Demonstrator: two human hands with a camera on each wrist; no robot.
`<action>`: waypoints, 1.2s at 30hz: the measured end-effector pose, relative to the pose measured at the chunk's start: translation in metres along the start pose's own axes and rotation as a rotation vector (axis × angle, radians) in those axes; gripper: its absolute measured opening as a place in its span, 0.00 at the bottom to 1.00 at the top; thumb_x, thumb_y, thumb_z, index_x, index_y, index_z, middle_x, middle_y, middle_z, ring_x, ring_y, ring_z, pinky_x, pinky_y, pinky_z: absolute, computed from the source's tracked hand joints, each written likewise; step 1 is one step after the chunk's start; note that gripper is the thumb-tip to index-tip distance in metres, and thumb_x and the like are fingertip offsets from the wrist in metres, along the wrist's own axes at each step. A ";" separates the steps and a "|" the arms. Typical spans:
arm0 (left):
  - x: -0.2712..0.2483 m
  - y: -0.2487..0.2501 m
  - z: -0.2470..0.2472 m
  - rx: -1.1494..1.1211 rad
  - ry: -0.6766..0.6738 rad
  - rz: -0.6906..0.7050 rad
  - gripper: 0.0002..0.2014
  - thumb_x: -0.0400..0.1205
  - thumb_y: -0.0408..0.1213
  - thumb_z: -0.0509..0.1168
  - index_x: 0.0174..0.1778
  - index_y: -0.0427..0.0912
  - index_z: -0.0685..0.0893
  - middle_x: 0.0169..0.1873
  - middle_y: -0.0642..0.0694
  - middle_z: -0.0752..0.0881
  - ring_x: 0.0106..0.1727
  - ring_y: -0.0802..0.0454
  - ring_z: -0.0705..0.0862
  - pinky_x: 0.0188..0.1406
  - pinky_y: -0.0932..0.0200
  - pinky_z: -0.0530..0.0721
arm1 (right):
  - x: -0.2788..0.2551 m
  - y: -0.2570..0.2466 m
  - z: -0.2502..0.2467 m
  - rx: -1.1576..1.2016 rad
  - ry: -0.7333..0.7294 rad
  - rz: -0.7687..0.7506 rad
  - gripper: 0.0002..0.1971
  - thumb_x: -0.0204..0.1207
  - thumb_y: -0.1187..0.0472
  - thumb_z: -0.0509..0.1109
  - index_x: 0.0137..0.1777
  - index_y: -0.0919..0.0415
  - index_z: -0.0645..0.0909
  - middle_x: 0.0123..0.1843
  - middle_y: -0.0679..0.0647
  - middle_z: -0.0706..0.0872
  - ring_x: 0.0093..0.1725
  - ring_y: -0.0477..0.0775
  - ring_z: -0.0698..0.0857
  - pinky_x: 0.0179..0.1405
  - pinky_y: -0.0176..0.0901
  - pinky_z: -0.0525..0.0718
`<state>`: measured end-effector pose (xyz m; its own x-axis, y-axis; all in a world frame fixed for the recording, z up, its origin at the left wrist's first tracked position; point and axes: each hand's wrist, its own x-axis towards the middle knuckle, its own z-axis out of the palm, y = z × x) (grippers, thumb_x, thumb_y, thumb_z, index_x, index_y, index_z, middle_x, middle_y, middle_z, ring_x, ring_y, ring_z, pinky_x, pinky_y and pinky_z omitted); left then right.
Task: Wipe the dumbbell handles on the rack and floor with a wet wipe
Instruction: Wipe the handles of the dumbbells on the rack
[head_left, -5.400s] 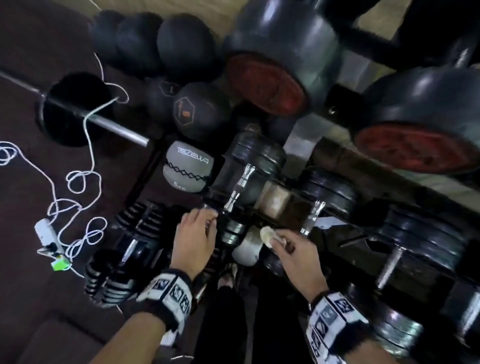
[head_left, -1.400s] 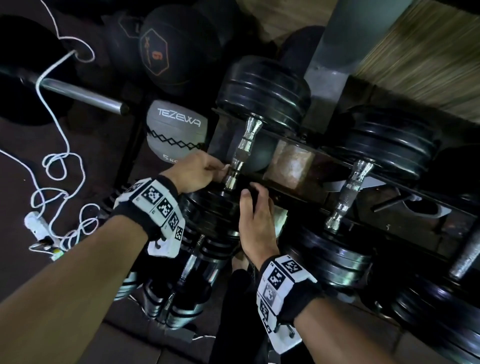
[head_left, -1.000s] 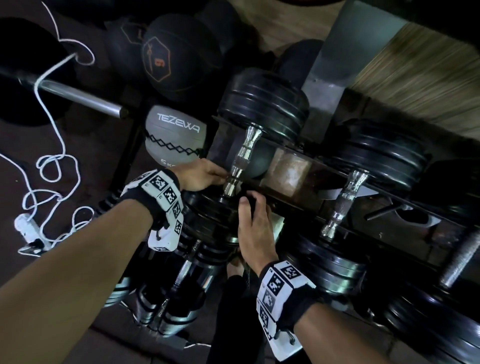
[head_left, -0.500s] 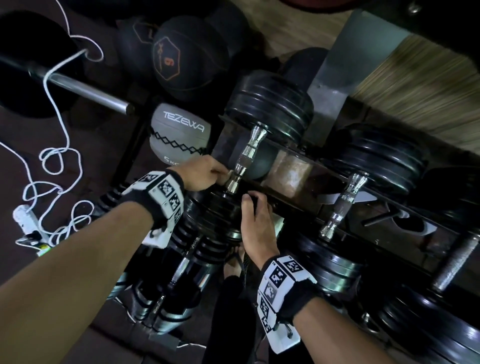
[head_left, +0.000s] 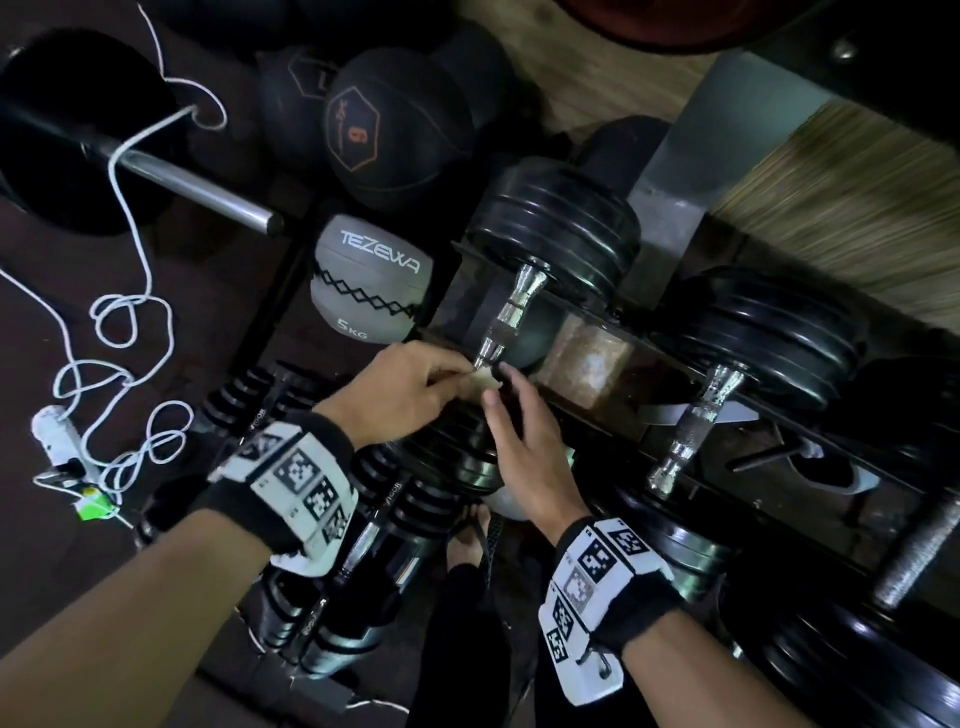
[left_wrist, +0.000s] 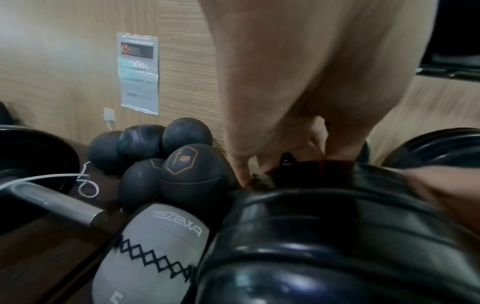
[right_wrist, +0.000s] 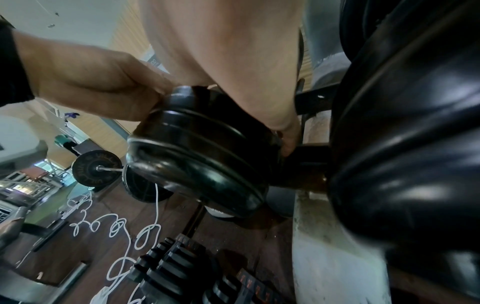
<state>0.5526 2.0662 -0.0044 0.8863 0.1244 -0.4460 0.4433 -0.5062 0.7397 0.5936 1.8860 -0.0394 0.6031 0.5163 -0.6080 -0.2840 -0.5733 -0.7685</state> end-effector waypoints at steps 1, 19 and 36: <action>-0.001 0.001 0.006 0.012 0.040 0.010 0.08 0.86 0.40 0.67 0.55 0.46 0.91 0.45 0.56 0.92 0.48 0.63 0.88 0.54 0.60 0.84 | 0.001 0.000 0.000 -0.007 -0.012 -0.028 0.28 0.80 0.29 0.57 0.79 0.34 0.68 0.84 0.44 0.69 0.86 0.47 0.61 0.82 0.53 0.65; 0.002 0.003 0.054 -0.021 0.723 -0.251 0.14 0.82 0.46 0.57 0.47 0.44 0.87 0.30 0.63 0.73 0.46 0.45 0.82 0.59 0.39 0.80 | 0.091 -0.041 -0.037 0.261 0.339 0.126 0.10 0.86 0.60 0.68 0.59 0.66 0.86 0.40 0.51 0.87 0.43 0.51 0.85 0.52 0.58 0.88; 0.004 0.007 0.052 -0.078 0.716 -0.314 0.15 0.80 0.43 0.56 0.41 0.43 0.87 0.30 0.64 0.71 0.40 0.51 0.78 0.60 0.38 0.80 | 0.076 -0.047 -0.024 -0.115 0.631 -0.377 0.11 0.81 0.66 0.74 0.62 0.65 0.89 0.57 0.58 0.92 0.56 0.45 0.88 0.53 0.19 0.81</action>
<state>0.5526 2.0191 -0.0271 0.5768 0.7849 -0.2264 0.6717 -0.2979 0.6783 0.6714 1.9370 -0.0447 0.9676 0.2473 -0.0511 0.0852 -0.5102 -0.8558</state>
